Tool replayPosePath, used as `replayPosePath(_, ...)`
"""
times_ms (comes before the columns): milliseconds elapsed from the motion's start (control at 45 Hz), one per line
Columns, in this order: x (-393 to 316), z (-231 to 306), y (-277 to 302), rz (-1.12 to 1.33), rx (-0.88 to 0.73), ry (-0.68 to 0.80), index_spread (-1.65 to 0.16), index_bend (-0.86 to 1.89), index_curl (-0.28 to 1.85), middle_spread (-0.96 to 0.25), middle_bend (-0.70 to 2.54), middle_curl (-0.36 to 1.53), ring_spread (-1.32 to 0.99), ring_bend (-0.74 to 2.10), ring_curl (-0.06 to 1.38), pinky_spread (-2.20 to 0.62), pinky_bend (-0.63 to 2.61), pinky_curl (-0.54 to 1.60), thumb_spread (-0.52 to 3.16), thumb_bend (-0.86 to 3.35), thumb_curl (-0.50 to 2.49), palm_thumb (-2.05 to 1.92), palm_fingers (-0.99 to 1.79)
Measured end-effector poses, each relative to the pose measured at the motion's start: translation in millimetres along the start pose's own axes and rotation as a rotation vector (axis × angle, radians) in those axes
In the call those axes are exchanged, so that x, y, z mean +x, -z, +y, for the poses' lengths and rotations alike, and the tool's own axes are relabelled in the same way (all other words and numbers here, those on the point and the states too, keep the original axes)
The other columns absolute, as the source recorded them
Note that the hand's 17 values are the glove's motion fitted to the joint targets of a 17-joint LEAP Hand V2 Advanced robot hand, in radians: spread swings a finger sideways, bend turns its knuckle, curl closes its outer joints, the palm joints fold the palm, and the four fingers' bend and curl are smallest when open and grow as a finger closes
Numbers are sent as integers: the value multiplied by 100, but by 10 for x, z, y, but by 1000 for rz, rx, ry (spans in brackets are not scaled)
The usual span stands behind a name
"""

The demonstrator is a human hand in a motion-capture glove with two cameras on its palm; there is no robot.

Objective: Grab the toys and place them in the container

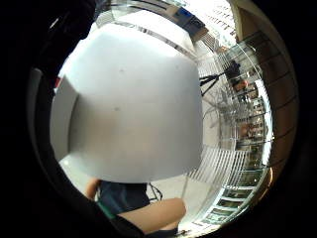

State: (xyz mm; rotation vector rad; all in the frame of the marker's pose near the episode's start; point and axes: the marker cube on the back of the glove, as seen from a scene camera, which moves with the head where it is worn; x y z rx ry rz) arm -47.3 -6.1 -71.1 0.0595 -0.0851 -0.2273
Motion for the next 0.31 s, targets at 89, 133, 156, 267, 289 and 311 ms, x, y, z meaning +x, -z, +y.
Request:
replayPosePath(89, 375, 140, -78, 76, 0, -169, -31, 28, 50, -9, 40, 50, -25, 41, 23, -9, 76, 25, 101, -13, 10, -21, 1)
replayPosePath(133, 517, 233, -114, 74, -3, -189, -31, 28, 50, -9, 40, 50, -25, 39, 23, -9, 73, 25, 102, -13, 9, -21, 1)
replayPosePath(156, 585, 277, -134, 74, -5, -199, -31, 29, 50, -9, 40, 50, -25, 39, 23, -9, 72, 25, 102, -13, 9, -21, 1)
replayPosePath(267, 863, 461, -223, 65, -8, -236, -31, 29, 50, -9, 39, 49, -26, 36, 23, -9, 69, 25, 103, -13, 7, -20, 1)
replayPosePath(289, 897, 495, -234, 64, -7, -240, -31, 29, 50, -9, 39, 49, -26, 35, 23, -8, 69, 25, 103, -13, 7, -20, 1)
replayPosePath(311, 921, 523, -243, 64, -6, -242, -31, 29, 50, -9, 39, 49, -26, 35, 23, -8, 68, 25, 103, -13, 7, -20, 1)
